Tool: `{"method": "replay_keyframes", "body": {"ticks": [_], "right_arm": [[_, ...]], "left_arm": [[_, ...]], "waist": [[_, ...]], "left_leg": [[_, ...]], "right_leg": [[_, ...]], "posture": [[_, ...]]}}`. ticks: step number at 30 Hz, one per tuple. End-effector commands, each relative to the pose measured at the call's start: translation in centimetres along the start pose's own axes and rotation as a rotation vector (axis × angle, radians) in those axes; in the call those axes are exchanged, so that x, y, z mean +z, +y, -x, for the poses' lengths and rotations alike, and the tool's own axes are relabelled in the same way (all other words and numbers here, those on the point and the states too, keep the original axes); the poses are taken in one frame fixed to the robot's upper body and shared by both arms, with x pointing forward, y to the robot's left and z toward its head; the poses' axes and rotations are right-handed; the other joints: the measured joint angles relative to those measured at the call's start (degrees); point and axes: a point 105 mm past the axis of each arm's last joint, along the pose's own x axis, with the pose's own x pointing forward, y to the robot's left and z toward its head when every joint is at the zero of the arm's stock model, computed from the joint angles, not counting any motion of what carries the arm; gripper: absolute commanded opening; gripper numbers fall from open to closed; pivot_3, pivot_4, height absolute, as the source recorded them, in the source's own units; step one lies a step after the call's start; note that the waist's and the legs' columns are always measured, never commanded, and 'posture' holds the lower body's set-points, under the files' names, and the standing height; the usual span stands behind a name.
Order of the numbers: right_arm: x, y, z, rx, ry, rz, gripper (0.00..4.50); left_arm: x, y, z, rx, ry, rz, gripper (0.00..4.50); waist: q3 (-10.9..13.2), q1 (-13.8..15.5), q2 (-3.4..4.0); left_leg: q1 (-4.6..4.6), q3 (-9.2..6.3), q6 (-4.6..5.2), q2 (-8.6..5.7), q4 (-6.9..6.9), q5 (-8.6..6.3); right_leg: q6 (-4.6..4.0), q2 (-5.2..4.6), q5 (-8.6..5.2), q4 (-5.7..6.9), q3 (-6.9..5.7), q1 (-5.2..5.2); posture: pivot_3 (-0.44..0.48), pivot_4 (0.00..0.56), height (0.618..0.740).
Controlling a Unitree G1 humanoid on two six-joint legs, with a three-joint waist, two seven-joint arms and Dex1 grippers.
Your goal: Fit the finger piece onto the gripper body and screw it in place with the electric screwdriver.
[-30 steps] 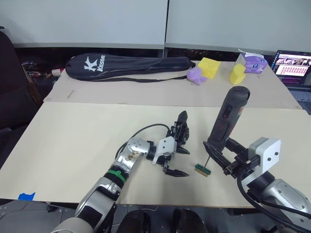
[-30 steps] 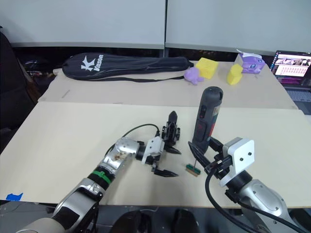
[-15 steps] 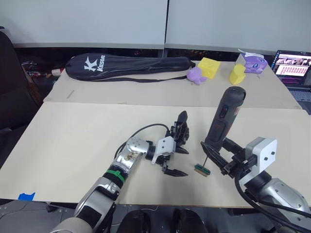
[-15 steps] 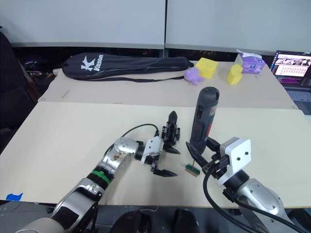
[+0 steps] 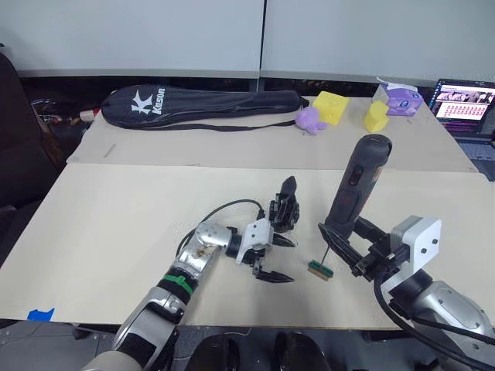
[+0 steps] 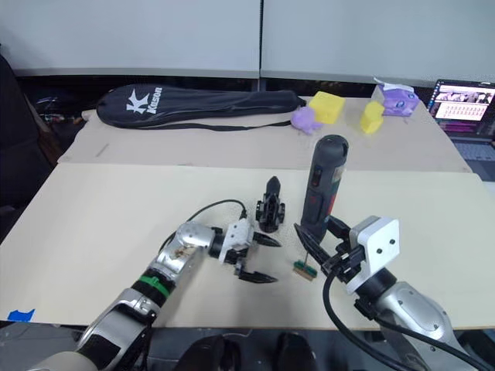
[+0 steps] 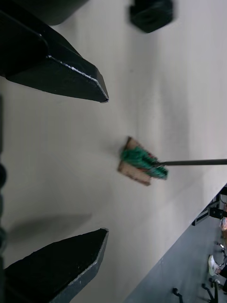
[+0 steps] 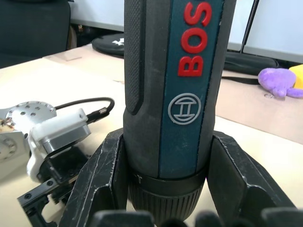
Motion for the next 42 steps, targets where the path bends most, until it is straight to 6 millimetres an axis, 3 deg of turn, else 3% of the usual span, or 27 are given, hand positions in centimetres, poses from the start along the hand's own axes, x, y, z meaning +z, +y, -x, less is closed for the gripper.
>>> {"method": "replay_keyframes", "body": {"ticks": [1, 6, 15, 19, 30, 35, 38, 41, 42], "right_arm": [[3.2, 0.7, -0.1, 0.031, -0.109, 0.066, 1.92], [4.5, 1.0, -0.6, 0.069, -0.14, 0.076, 1.92], [6.1, 1.8, -1.8, 0.194, -0.167, 0.073, 1.92], [6.0, 2.0, -2.0, 0.224, -0.162, 0.064, 1.92], [4.5, 1.4, -1.9, 0.223, -0.115, 0.065, 1.92], [4.4, 1.3, -1.8, 0.215, -0.114, 0.076, 1.92], [4.6, 1.3, -1.7, 0.212, -0.116, 0.083, 1.92], [4.8, 1.5, -1.5, 0.231, -0.121, 0.083, 1.92], [4.9, 1.6, -1.5, 0.237, -0.122, 0.08, 1.92]], "left_arm": [[0.6, 0.4, 2.4, 0.078, -0.011, -0.012, 4.5], [0.6, -0.3, 5.1, 0.106, -0.005, 0.031, 4.5], [1.3, 2.4, 6.5, 0.317, 0.004, 0.01, 4.5], [1.4, 2.8, 5.4, 0.336, 0.002, 0.01, 4.5], [0.6, 5.3, 0.3, 0.4, 0.005, 0.029, 4.5], [0.3, 6.2, -0.6, 0.414, 0.017, 0.017, 4.5], [0.4, 6.7, -0.6, 0.421, 0.015, 0.008, 3.67], [0.9, 6.6, -0.8, 0.34, 0.007, -0.029, 2.37], [1.3, 6.4, -1.0, 0.287, -0.002, -0.044, 2.32]], "waist": [[0.0, -0.1, 0.0], [0.0, 0.0, 0.01], [0.0, 0.1, 0.0], [0.0, 0.2, 0.0], [0.0, 0.5, -0.02], [0.0, 0.5, -0.03], [0.0, 0.7, -0.03], [0.0, 0.8, -0.03], [0.0, 0.8, -0.04]], "left_leg": [[0.0, 0.0, 0.0, 0.0, 0.0, 0.0], [0.02, 0.0, -0.04, 0.01, 0.0, 0.01], [0.0, -0.02, -0.04, -0.03, 0.0, 0.01], [0.0, 0.01, -0.04, -0.04, -0.01, 0.02], [-0.01, 0.06, -0.01, -0.08, 0.0, 0.01], [-0.02, 0.07, 0.0, -0.07, 0.0, 0.01], [-0.02, 0.06, 0.03, -0.07, 0.0, -0.01], [-0.02, 0.06, 0.05, -0.07, 0.0, -0.02], [-0.02, 0.06, 0.05, -0.07, 0.0, -0.02]], "right_leg": [[0.0, 0.01, 0.0, 0.0, -0.01, 0.0], [-0.02, -0.1, 0.01, 0.01, -0.02, 0.0], [0.0, 0.04, 0.01, -0.04, -0.1, 0.04], [0.0, 0.13, 0.01, -0.04, -0.13, 0.05], [0.03, 0.15, 0.02, -0.03, -0.21, 0.06], [0.03, 0.13, 0.03, -0.03, -0.21, 0.05], [0.03, 0.07, 0.03, -0.04, -0.2, 0.06], [0.03, 0.02, 0.03, -0.04, -0.2, 0.05], [0.03, 0.03, 0.03, -0.05, -0.22, 0.04]], "posture": [[0.0, 0.15, 0.74], [0.0, 0.15, 0.74], [0.0, 0.15, 0.74], [0.0, 0.15, 0.74], [0.0, 0.15, 0.74], [0.0, 0.15, 0.74], [0.0, 0.15, 0.74], [0.0, 0.15, 0.74], [0.0, 0.15, 0.74]]}}
